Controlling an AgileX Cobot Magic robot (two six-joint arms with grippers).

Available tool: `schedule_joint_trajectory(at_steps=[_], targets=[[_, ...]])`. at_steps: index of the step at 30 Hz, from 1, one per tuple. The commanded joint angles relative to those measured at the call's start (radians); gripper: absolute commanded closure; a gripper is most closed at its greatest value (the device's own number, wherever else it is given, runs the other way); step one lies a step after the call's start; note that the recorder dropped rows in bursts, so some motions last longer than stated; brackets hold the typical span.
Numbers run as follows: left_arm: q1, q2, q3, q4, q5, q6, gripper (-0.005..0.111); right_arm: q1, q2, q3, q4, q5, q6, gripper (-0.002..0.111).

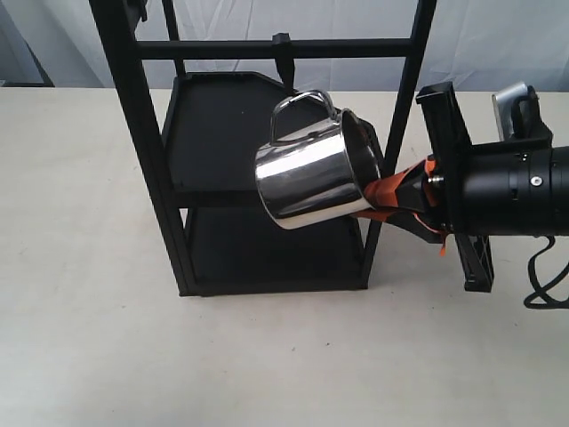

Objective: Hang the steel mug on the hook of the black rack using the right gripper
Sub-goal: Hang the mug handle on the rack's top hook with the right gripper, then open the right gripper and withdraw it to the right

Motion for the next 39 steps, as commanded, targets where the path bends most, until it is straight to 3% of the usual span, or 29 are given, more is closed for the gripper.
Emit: schedule_joint_trajectory(at_steps=[1, 7, 9, 15, 17, 32, 37, 39], targets=[[-0.005, -0.005, 0.000, 0.001, -0.005, -0.002, 0.105, -0.002, 0.001, 0.006, -0.062, -0.069, 0.002, 0.109], [-0.005, -0.005, 0.000, 0.001, -0.005, -0.002, 0.105, -0.002, 0.001, 0.006, -0.087, -0.085, -0.001, 0.107], [-0.005, -0.005, 0.000, 0.001, -0.005, -0.002, 0.105, -0.002, 0.001, 0.006, -0.091, -0.085, -0.001, 0.099], [-0.005, -0.005, 0.000, 0.001, -0.005, -0.002, 0.105, -0.002, 0.001, 0.006, -0.091, -0.083, 0.003, 0.056], [-0.005, -0.005, 0.000, 0.001, -0.005, -0.002, 0.105, -0.002, 0.001, 0.006, -0.091, -0.073, 0.003, 0.050], [-0.005, -0.005, 0.000, 0.001, -0.005, -0.002, 0.105, -0.002, -0.139, 0.006, -0.160, -0.082, 0.003, 0.050], [-0.005, -0.005, 0.000, 0.001, -0.005, -0.002, 0.105, -0.002, -0.258, 0.006, -0.284, -0.087, -0.003, 0.051], [-0.005, -0.005, 0.000, 0.001, -0.005, -0.002, 0.105, -0.002, -0.323, 0.006, -0.354, -0.085, -0.032, 0.058]])
